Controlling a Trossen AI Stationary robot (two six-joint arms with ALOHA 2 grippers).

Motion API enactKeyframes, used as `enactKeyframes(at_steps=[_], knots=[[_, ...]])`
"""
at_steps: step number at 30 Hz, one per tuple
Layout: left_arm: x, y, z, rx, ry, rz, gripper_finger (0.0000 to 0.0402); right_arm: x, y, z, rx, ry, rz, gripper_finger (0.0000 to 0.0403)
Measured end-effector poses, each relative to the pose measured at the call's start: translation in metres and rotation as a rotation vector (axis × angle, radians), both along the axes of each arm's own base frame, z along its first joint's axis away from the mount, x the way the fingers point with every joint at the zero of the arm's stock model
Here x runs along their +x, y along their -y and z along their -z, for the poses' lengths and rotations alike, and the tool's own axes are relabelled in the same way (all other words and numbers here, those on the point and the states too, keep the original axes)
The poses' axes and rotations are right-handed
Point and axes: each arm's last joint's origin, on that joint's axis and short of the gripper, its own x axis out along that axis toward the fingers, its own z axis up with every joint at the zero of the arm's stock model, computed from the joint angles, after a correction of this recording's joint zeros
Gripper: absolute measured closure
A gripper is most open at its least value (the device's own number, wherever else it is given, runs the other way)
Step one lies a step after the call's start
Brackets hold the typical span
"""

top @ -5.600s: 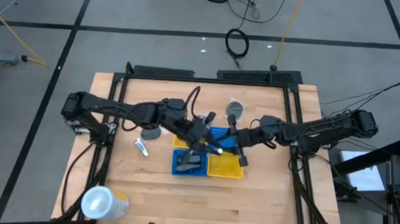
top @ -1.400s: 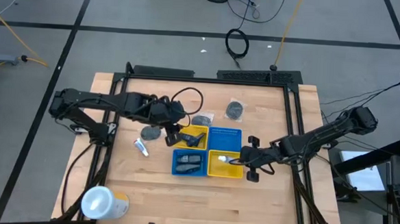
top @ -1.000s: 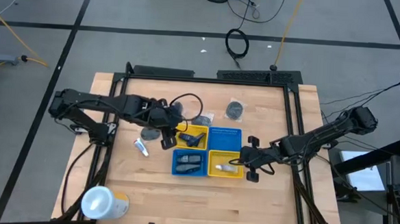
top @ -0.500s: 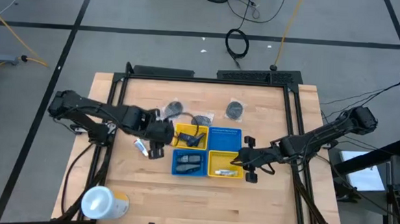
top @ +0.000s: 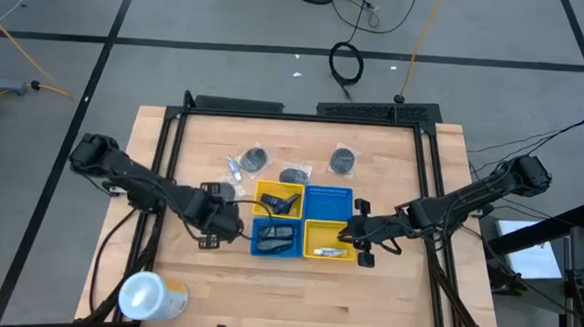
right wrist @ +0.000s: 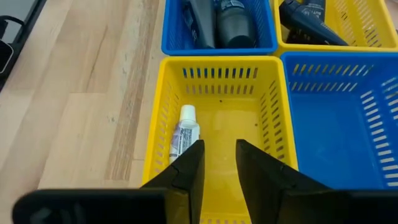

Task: Pick & Place Travel size toiletries
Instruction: Put the white toothpaste into the right yellow bin

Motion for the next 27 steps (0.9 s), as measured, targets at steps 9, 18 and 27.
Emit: enactKeyframes(at_steps=[9, 18, 27], knots=[[-0.011, 0.009, 0.017, 0.006, -0.037, 0.072, 0.0227, 0.001, 0.000, -0.001, 0.001, 0.015, -0.004, 0.0318], [-0.017, 0.013, 0.040, -0.022, -0.020, 0.199, 0.0227, 0.003, -0.001, -0.004, 0.006, 0.055, -0.015, 0.0318], [-0.026, 0.009, 0.055, -0.022, -0.061, 0.235, 0.0227, 0.003, -0.001, -0.004, -0.006, 0.056, -0.027, 0.0319]])
